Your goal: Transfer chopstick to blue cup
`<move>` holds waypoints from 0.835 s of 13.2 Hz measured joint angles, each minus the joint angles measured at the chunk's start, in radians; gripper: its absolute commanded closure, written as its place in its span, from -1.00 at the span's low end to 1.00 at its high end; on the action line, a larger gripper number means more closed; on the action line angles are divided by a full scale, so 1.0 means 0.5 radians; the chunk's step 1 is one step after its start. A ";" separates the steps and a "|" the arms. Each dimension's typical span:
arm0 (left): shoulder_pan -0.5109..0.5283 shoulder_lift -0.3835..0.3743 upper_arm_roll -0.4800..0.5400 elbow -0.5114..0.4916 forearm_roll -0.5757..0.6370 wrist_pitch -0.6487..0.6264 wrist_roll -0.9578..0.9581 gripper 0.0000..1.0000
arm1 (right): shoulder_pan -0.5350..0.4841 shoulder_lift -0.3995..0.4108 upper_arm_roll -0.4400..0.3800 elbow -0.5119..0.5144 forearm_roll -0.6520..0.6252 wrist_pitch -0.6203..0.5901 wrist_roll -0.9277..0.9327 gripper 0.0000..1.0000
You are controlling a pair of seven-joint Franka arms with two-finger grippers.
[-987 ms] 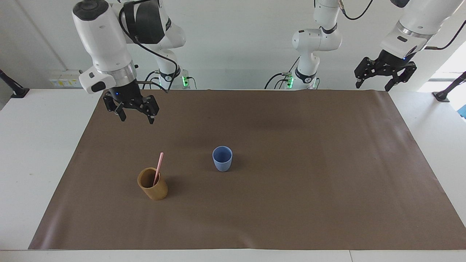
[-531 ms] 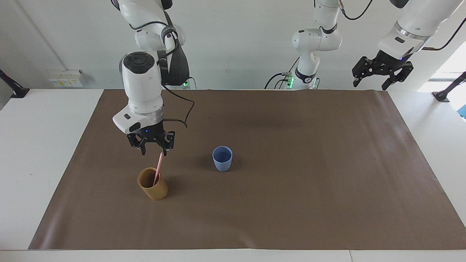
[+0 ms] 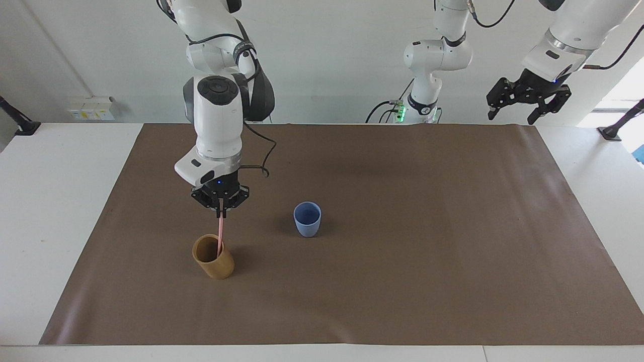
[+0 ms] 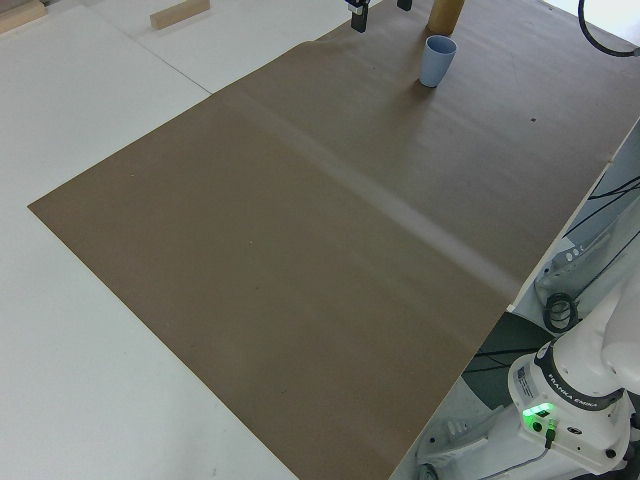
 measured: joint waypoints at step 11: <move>0.000 0.000 -0.001 -0.045 0.000 0.081 0.000 -1.00 | 0.001 -0.405 0.008 0.274 0.666 -0.567 0.054 1.00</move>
